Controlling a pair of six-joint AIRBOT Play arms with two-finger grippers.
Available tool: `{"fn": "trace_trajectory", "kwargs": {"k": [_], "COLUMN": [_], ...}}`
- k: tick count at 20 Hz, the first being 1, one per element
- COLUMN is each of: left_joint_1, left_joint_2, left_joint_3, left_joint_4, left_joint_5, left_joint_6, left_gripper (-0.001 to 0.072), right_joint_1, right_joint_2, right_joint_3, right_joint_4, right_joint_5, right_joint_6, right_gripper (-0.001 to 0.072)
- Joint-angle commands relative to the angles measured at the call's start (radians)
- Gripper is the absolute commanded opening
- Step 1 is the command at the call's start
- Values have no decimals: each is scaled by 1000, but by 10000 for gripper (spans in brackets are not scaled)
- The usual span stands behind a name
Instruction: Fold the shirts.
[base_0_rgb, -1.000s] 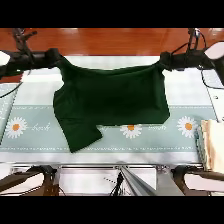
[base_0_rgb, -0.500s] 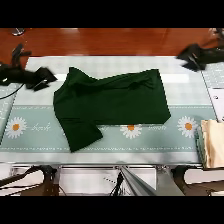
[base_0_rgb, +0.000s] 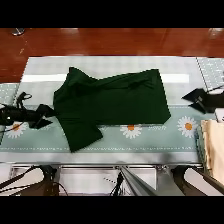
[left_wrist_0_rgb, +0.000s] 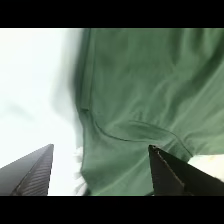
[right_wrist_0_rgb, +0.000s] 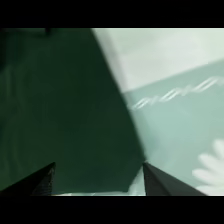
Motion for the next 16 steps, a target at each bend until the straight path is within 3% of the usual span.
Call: {"fn": "trace_trajectory", "kwargs": {"k": [1,6,7,8,9,10,13,16], "left_joint_1": [13,-23,-30,-38,-48,-60,-84,-89], "left_joint_2": [-31,-108,-113,-117,-118,-118,-116,-116], "left_joint_3": [-72,-70,-71,-71,-71,-70,-56,-49], "left_joint_4": [-182,-374,-375,-375,-375,-375,-375,-375], "left_joint_5": [51,60,66,66,65,64,65,64], "left_joint_6": [135,261,260,261,262,272,272,271], "left_gripper": [702,695,620,441,152,20,19,20], "right_joint_1": [-9,-9,-9,-9,-9,-9,-9,34], "right_joint_2": [97,99,99,99,99,97,53,-29], "right_joint_3": [-186,-211,-211,-211,-211,-211,-211,-211], "right_joint_4": [114,109,92,60,20,-31,-130,-95], "right_joint_5": [-26,-19,-27,-40,-51,-60,-25,-2], "right_joint_6": [-73,-72,-69,-50,-25,3,66,67], "right_gripper": [622,621,621,621,621,621,621,618]}}
